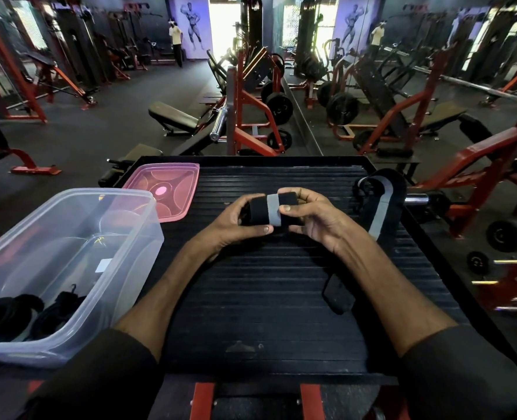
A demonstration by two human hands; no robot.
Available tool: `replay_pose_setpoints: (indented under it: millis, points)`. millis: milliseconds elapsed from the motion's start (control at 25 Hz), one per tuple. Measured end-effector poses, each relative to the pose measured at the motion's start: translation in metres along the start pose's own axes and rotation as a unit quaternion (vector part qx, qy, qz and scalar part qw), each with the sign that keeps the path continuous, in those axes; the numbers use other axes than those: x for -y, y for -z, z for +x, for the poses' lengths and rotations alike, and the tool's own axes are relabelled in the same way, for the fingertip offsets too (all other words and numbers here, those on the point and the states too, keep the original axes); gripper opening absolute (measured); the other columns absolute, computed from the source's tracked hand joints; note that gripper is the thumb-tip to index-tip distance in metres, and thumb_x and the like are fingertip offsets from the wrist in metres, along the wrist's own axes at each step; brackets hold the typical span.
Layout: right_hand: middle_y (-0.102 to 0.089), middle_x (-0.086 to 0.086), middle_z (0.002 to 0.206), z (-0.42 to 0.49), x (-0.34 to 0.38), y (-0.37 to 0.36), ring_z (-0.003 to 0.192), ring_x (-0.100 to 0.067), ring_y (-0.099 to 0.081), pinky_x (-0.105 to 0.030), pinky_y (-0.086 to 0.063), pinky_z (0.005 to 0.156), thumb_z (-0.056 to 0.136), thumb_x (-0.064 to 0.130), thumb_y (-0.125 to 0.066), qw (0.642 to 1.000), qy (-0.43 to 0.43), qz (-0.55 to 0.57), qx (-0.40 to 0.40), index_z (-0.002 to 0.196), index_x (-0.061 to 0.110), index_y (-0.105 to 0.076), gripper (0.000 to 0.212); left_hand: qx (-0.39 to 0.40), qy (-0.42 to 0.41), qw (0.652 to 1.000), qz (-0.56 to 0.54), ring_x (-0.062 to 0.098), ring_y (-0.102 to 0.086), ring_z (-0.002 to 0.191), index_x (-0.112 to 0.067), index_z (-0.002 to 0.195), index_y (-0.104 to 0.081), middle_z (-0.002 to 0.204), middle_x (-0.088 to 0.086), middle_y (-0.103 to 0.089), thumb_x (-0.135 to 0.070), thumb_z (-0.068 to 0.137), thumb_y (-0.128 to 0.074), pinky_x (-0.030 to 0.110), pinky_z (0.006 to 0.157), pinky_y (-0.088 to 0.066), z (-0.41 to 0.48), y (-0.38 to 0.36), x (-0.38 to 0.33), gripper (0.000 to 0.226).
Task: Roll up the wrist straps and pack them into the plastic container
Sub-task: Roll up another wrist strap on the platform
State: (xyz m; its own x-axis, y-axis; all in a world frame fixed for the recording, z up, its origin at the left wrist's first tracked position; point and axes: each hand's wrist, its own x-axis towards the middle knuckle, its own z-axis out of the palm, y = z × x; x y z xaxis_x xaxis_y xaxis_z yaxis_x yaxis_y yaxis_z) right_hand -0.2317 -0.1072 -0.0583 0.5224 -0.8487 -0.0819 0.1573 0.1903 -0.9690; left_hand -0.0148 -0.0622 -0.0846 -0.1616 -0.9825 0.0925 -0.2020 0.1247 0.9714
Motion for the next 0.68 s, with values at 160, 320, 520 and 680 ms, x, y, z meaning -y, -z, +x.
replay_pose_setpoints:
  millis: [160, 320, 520, 680]
  points:
    - [-0.070, -0.007, 0.110, 0.004, -0.003, -0.005, 0.094, -0.019, -0.069, -0.033, -0.060, 0.074, 0.071, -0.023, -0.062, 0.999, 0.033, 0.038, -0.005, 0.109, 0.015, -0.070, 0.054, -0.002, 0.026, 0.999, -0.031, 0.014, -0.063, 0.118, -0.017, 0.130, -0.056, 0.125, 0.002, -0.068, -0.008, 0.075, -0.086, 0.030, 0.104, -0.049, -0.001, -0.002, 0.002, 0.063]
    - [-0.066, -0.001, 0.116, 0.001, 0.003, 0.002, 0.098, -0.016, -0.066, -0.035, -0.052, 0.081, 0.077, -0.018, -0.060, 0.999, -0.021, 0.026, 0.038, 0.130, 0.024, -0.063, 0.068, -0.055, -0.035, 0.998, 0.013, 0.002, -0.066, 0.104, -0.020, 0.121, -0.060, 0.115, -0.005, -0.067, 0.002, 0.067, -0.088, 0.020, 0.090, -0.053, 0.003, -0.005, -0.004, 0.065]
    - [-0.067, -0.004, 0.123, 0.010, -0.004, 0.009, 0.107, -0.023, -0.065, -0.042, -0.049, 0.089, 0.067, 0.018, -0.084, 0.994, -0.043, -0.098, 0.036, 0.124, 0.029, -0.065, 0.061, -0.041, -0.067, 0.995, 0.056, -0.005, -0.066, 0.103, -0.023, 0.119, -0.063, 0.116, -0.009, -0.067, 0.011, 0.061, -0.087, 0.017, 0.091, -0.052, 0.006, 0.000, -0.003, 0.072]
    - [-0.066, -0.009, 0.124, 0.007, -0.003, 0.013, 0.107, -0.021, -0.068, -0.033, -0.055, 0.085, 0.072, -0.003, -0.084, 0.990, -0.025, -0.132, 0.053, 0.131, 0.025, -0.059, 0.070, -0.022, -0.039, 0.999, -0.007, 0.010, -0.067, 0.111, -0.017, 0.119, -0.066, 0.122, 0.004, -0.070, 0.020, 0.062, -0.081, 0.022, 0.088, -0.054, 0.004, 0.003, 0.000, 0.069]
